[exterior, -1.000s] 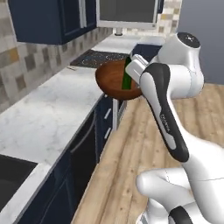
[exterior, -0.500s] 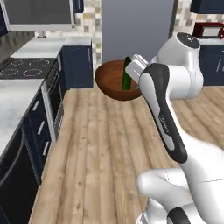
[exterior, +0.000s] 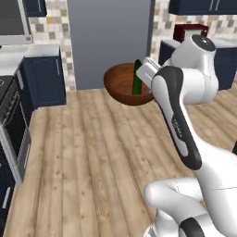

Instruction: Pick the cucumber from the sink and place it in the bowl. Then pick the bowl and place it in the microwave. Then close the microwave door and press the start button.

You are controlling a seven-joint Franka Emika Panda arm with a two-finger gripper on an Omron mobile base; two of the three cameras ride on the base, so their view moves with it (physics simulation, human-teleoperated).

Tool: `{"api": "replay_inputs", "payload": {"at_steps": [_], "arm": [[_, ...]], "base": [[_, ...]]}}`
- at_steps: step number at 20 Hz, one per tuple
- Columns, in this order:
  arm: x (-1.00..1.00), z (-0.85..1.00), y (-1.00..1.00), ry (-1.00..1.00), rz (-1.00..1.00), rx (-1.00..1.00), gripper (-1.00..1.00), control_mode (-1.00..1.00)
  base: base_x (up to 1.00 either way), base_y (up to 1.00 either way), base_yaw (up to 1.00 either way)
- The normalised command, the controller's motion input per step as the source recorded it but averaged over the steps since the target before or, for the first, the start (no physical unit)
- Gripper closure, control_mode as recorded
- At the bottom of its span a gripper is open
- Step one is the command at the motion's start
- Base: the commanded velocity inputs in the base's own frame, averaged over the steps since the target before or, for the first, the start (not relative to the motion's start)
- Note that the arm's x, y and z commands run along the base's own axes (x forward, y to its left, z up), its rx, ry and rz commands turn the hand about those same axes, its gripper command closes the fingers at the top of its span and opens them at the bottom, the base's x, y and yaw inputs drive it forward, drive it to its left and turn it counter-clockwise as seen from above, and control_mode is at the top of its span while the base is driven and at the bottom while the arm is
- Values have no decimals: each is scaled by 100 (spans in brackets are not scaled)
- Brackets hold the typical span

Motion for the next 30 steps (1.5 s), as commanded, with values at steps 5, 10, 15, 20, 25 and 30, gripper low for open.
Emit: {"api": "replay_inputs", "payload": {"at_steps": [5,10,15,20,25,30], "arm": [[0,0,0,0,0,0,100,100],[0,0,0,0,0,0,100,100],[0,0,0,0,0,0,100,100],[0,0,0,0,0,0,100,100],[0,0,0,0,0,0,100,100],[0,0,0,0,0,0,100,100]], "base": [[100,0,-20],[100,-17,-14],[100,-19,1],[85,-22,35],[84,-43,52],[71,-60,47]]}}
